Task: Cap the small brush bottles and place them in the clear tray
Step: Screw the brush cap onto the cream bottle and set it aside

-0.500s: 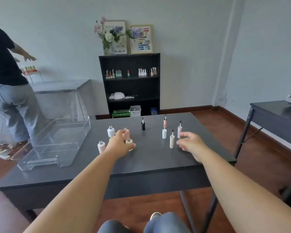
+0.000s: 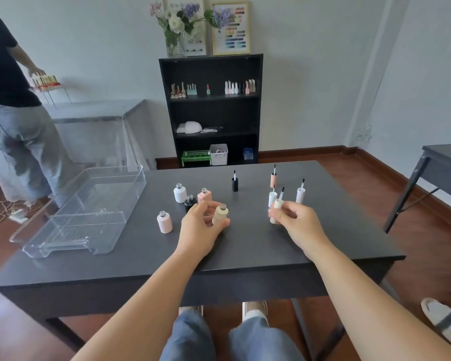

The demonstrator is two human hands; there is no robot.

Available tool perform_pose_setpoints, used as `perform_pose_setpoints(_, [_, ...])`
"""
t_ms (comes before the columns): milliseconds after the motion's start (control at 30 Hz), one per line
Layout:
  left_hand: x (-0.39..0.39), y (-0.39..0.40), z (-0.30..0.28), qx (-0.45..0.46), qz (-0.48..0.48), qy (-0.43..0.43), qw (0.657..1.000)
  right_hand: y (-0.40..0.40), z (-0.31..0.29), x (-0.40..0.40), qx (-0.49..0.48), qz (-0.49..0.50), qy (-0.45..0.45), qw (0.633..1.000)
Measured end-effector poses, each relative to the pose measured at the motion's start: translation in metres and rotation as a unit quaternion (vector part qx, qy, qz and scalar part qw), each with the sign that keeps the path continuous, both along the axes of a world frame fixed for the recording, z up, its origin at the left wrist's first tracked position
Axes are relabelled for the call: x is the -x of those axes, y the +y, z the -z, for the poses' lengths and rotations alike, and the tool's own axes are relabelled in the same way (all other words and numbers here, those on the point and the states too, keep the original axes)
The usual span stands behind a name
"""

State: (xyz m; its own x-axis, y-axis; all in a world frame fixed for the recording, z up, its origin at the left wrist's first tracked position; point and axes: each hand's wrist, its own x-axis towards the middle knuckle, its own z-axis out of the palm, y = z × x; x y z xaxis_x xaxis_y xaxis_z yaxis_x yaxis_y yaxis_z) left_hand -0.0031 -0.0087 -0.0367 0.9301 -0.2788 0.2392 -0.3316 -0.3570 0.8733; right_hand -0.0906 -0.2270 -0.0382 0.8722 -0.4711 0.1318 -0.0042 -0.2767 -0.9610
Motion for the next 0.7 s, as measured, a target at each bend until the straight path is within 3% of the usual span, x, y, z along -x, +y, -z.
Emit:
perform_pose_setpoints(333, [-0.023, 0.006, 0.007, -0.032, 0.020, -0.060, 0.998, 0.019, -0.004, -0.032, -0.085, -0.077, -0.034, 0.993])
perform_pose_setpoints(700, [-0.019, 0.004, 0.009, 0.004, 0.035, -0.094, 0.995, 0.016, 0.010, -0.036, -0.031, -0.080, -0.055, 0.995])
